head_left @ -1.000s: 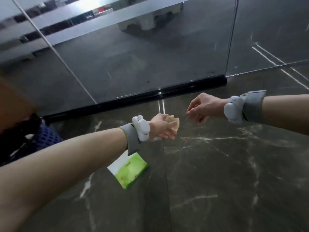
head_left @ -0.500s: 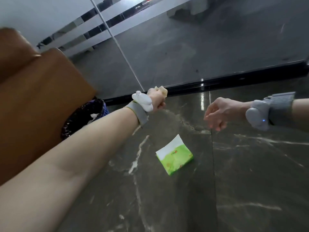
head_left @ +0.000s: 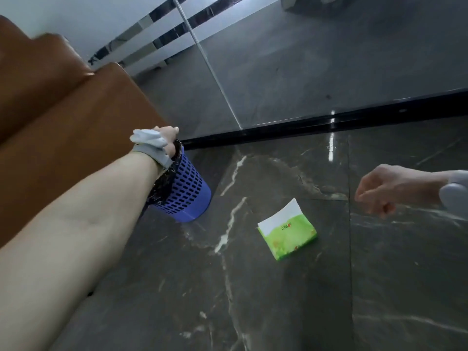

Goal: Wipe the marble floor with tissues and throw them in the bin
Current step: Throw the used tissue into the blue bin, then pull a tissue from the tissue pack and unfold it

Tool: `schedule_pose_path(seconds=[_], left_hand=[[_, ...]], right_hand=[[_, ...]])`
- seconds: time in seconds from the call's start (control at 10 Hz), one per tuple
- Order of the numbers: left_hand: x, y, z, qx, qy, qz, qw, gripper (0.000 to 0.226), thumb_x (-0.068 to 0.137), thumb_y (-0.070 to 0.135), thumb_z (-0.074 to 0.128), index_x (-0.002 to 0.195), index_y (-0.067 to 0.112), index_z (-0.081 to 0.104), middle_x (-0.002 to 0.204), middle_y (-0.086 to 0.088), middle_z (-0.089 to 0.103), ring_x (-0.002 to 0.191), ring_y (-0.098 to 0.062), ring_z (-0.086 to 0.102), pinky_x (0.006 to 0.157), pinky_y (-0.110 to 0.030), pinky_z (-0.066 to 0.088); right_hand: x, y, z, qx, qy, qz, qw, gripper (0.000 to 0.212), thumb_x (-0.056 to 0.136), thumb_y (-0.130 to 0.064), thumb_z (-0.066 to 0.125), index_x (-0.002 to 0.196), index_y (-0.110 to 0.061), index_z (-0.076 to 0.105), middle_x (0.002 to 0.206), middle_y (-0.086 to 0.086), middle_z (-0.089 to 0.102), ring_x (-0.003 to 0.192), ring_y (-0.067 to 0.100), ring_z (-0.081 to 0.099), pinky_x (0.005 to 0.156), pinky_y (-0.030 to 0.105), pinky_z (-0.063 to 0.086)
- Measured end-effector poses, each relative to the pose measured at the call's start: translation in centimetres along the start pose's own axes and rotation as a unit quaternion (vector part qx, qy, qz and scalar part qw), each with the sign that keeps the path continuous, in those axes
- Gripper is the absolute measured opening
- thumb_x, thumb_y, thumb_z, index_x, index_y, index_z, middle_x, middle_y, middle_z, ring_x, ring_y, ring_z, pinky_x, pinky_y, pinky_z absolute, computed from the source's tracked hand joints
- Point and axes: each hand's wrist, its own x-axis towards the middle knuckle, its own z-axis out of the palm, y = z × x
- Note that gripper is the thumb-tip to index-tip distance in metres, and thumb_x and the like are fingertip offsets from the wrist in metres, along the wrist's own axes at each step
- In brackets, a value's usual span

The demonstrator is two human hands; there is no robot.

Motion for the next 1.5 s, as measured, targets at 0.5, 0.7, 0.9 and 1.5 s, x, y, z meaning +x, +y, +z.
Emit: schedule_pose_path(seconds=[0.5, 0.7, 0.9, 1.5], left_hand=[[-13.1, 7.0, 15.8, 0.293, -0.261, 0.36, 0.846, 0.062, 0.101, 0.063, 0.047, 0.116, 0.009, 0.073, 0.122, -0.015, 0.065, 0.116, -0.03, 0.06, 0.097, -0.038, 0.049], [-17.5, 4.5, 20.0, 0.446, -0.396, 0.343, 0.726, 0.053, 0.087, 0.06, 0.07, 0.086, 0.007, 0.063, 0.08, -0.003, 0.061, 0.074, -0.023, 0.058, 0.06, -0.028, 0.042], [-15.1, 8.5, 16.4, 0.425, -0.407, 0.293, 0.753, 0.013, 0.094, 0.028, 0.07, 0.094, 0.016, 0.068, 0.088, 0.002, 0.069, 0.08, -0.02, 0.068, 0.073, -0.032, 0.055], [-17.7, 10.5, 13.9, 0.137, -0.596, 0.146, 0.778, 0.029, 0.095, 0.013, 0.072, 0.123, 0.005, 0.073, 0.12, -0.007, 0.076, 0.109, -0.022, 0.073, 0.097, -0.031, 0.058]], right_hand=[[-1.3, 2.6, -0.2, -0.021, -0.037, 0.052, 0.998, 0.008, 0.092, -0.013, 0.069, 0.093, -0.009, 0.076, 0.079, 0.006, 0.079, 0.072, 0.024, 0.078, 0.065, 0.031, 0.061], [-2.2, 3.6, -0.8, -0.02, -0.03, 0.06, 0.998, 0.008, 0.09, -0.013, 0.069, 0.092, -0.009, 0.076, 0.078, 0.007, 0.079, 0.068, 0.022, 0.077, 0.059, 0.027, 0.059], [-3.6, 4.0, -1.2, -0.036, -0.036, 0.077, 0.996, 0.011, 0.091, -0.013, 0.067, 0.092, -0.009, 0.077, 0.08, 0.005, 0.08, 0.071, 0.022, 0.078, 0.065, 0.031, 0.061], [-5.9, 2.1, -1.2, -0.073, -0.053, 0.071, 0.993, 0.011, 0.095, -0.009, 0.062, 0.095, -0.006, 0.073, 0.078, 0.007, 0.079, 0.063, 0.019, 0.075, 0.062, 0.03, 0.059]])
